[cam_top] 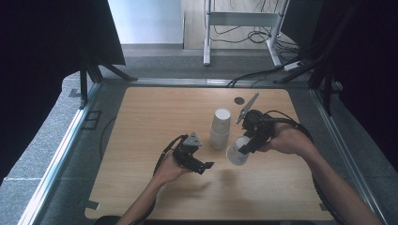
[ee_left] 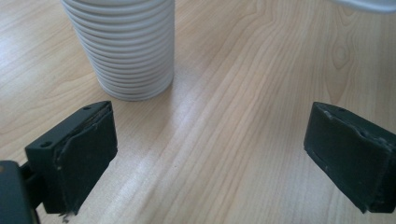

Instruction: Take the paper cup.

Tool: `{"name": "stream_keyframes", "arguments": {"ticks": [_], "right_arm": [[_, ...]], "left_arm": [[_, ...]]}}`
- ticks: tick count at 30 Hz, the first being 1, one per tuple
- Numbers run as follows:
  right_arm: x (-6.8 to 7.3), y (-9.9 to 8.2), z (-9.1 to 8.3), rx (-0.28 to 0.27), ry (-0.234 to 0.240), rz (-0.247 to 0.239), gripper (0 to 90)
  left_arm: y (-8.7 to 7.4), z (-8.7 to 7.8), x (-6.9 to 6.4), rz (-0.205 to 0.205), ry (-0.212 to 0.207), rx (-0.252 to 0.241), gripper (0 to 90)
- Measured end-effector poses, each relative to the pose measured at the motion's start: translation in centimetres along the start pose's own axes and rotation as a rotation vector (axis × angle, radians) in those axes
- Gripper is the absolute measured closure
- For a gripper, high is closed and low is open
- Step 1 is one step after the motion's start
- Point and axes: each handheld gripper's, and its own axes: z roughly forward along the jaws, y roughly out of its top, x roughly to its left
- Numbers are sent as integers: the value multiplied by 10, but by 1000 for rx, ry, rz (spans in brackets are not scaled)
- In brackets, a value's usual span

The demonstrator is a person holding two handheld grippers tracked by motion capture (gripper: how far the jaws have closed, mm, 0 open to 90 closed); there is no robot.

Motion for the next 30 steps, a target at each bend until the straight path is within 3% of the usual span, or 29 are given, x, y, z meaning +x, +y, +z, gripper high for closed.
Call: {"name": "stream_keyframes", "arguments": {"ticks": [17,27,30], "right_arm": [[12,-12,26,-70,10,-27,375],[14,-23,39,-160,20,-32,375],[14,-30,44,-208,24,-33,375]], "left_arm": [[-12,-9,-14,30,-46,-5,28],[-17,-18,-19,51,-70,-18,26],[-18,-20,-21,59,-77,-20,26]]}}
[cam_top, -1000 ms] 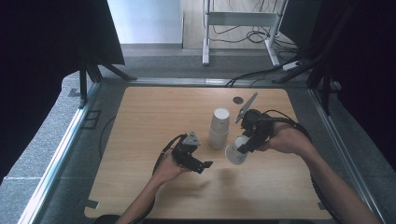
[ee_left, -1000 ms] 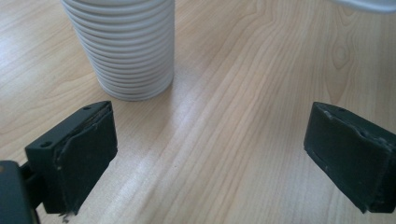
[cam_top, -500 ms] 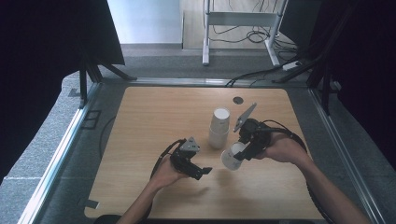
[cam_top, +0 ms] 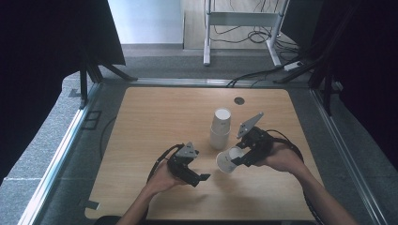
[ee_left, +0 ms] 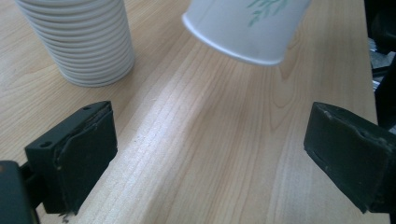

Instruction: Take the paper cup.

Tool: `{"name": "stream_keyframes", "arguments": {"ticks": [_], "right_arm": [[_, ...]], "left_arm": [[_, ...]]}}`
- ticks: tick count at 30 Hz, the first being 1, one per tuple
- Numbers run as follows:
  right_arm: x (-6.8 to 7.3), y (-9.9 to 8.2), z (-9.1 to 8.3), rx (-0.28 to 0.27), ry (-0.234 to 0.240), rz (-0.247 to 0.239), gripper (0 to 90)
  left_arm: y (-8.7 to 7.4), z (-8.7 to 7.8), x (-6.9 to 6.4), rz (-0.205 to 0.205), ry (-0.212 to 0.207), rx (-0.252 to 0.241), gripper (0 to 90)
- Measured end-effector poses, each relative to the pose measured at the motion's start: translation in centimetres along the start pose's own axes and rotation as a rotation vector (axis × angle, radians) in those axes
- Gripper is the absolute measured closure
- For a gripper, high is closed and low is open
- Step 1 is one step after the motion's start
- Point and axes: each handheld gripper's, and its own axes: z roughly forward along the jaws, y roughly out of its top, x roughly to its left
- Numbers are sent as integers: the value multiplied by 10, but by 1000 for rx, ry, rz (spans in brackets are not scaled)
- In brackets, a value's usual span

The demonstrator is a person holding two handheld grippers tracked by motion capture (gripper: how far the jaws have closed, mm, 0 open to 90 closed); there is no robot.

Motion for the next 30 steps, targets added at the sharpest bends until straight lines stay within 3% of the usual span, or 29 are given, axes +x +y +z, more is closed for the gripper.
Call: {"name": "stream_keyframes", "arguments": {"ticks": [4,16,18,20,30], "right_arm": [[0,-6,2,-39,7,-6,375],[-1,-34,16,-233,47,-5,375],[-1,-36,17,-246,50,-3,375],[-1,-42,20,-301,75,-4,375],[-3,-59,33,-413,125,-14,376]], "left_arm": [[0,-3,-2,17,-13,-3,25],[-1,-14,-3,45,-35,-22,4],[-1,-14,-3,45,-36,-18,4],[-3,-13,-3,49,-40,-16,4],[-8,-9,-5,84,-49,8,0]]}}
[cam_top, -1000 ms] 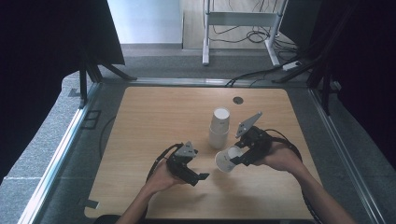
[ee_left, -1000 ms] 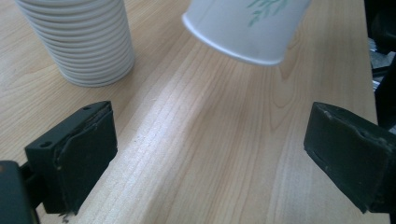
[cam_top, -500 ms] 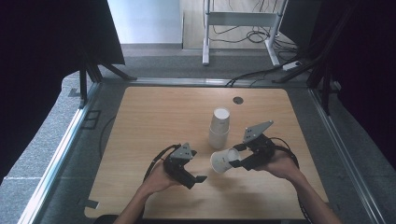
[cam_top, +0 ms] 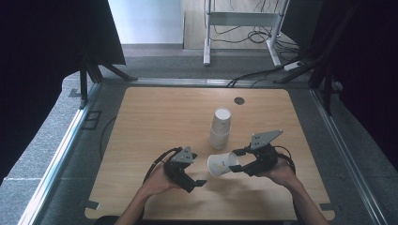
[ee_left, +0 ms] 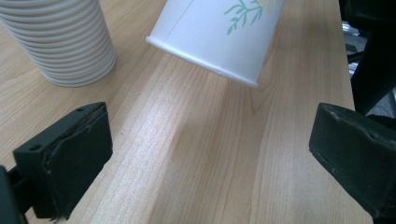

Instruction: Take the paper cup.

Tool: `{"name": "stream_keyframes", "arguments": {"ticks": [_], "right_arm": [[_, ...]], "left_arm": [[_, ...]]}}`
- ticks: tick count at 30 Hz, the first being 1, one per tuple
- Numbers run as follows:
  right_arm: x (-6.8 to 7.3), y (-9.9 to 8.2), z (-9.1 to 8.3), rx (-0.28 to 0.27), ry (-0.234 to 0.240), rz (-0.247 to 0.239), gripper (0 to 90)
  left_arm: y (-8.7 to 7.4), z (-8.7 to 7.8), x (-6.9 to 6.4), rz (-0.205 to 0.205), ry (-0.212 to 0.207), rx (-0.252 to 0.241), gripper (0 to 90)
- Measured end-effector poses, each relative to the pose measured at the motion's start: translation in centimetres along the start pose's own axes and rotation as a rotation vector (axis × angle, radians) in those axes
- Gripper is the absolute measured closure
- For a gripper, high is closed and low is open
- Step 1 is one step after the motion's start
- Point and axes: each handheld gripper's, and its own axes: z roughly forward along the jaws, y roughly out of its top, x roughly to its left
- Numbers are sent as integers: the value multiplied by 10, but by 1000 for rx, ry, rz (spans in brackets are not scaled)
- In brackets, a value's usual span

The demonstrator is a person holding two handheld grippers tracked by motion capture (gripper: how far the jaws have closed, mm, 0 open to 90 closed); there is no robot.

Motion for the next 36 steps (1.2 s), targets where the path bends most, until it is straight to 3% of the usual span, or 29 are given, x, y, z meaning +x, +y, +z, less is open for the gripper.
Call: {"name": "stream_keyframes", "arguments": {"ticks": [9,18,27,36], "right_arm": [[4,-15,11,-32,31,-41,376],[9,-24,19,-71,71,-52,377],[11,-25,19,-105,94,-42,377],[13,-23,23,-104,111,-50,377]], "left_arm": [[-1,2,-3,32,-25,7,1],[-1,8,-6,55,-54,2,5],[-2,12,-8,76,-69,4,7],[0,21,-11,94,-80,9,11]]}}
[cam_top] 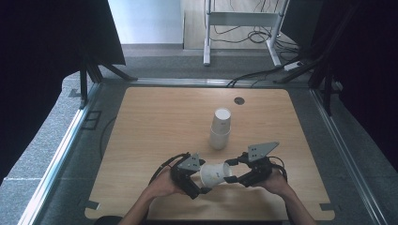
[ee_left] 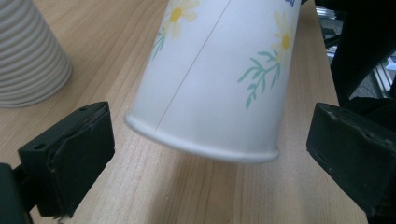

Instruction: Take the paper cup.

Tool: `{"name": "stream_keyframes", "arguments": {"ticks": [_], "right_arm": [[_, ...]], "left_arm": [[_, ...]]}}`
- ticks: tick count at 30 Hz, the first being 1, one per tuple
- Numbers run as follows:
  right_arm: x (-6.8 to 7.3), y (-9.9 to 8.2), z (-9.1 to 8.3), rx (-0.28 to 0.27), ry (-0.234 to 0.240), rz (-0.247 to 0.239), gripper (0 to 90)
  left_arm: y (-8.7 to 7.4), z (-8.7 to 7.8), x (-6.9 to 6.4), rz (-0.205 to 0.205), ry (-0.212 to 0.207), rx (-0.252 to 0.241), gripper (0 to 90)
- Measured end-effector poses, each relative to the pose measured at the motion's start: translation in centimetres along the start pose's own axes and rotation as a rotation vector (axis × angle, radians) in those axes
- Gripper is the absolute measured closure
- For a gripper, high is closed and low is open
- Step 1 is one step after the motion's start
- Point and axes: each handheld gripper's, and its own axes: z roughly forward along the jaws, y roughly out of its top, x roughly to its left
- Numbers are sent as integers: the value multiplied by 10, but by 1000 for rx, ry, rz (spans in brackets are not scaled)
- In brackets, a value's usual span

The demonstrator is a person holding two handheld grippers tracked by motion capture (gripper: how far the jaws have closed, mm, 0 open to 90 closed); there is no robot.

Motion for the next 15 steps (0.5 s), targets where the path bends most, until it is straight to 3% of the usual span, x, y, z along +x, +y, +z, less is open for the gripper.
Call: {"name": "stream_keyframes", "arguments": {"ticks": [8,15], "right_arm": [[0,2,1,-12,3,0,377],[-1,3,2,-15,11,-3,376]], "left_arm": [[0,2,0,10,12,0,41],[0,2,-1,24,21,-12,124]]}}
